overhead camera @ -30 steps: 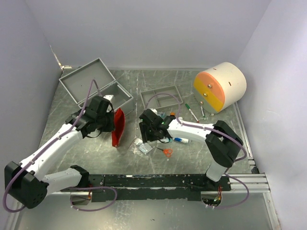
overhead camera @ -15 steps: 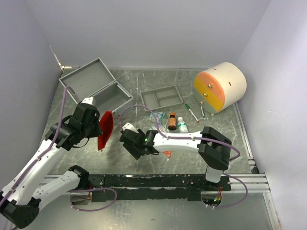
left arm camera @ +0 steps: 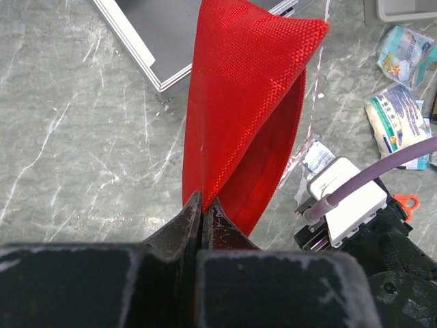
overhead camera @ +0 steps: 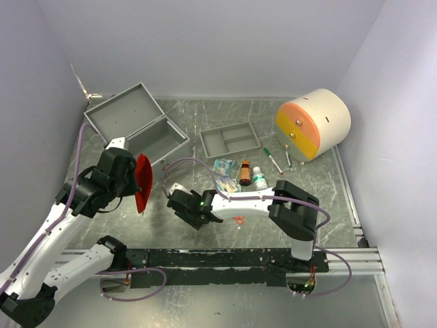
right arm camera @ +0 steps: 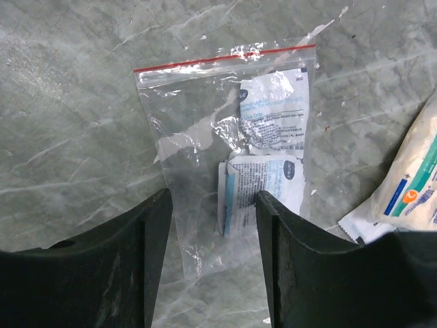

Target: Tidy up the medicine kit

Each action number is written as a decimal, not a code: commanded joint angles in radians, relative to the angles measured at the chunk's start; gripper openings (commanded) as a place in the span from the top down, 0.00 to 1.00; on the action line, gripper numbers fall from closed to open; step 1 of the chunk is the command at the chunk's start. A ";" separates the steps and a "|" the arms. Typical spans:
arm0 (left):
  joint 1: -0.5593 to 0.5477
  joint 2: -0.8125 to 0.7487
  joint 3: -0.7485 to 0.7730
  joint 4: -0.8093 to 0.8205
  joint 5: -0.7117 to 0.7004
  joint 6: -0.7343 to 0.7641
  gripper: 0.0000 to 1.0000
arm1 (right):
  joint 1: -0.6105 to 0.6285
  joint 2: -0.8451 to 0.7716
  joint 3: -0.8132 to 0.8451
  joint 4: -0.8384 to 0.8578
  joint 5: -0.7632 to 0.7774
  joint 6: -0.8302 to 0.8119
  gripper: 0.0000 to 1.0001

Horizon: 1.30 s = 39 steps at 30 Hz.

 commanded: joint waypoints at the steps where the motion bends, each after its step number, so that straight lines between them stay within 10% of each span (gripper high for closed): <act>1: -0.001 -0.008 0.024 0.004 -0.007 0.000 0.93 | 0.002 0.033 -0.012 0.032 -0.010 -0.032 0.50; 13: -0.001 -0.002 -0.004 0.048 0.038 0.011 0.93 | -0.027 -0.008 -0.047 0.078 -0.009 0.077 0.90; 39: -0.001 0.252 -0.089 0.492 0.363 0.046 0.93 | -0.310 -0.644 -0.323 0.546 -0.083 0.508 1.00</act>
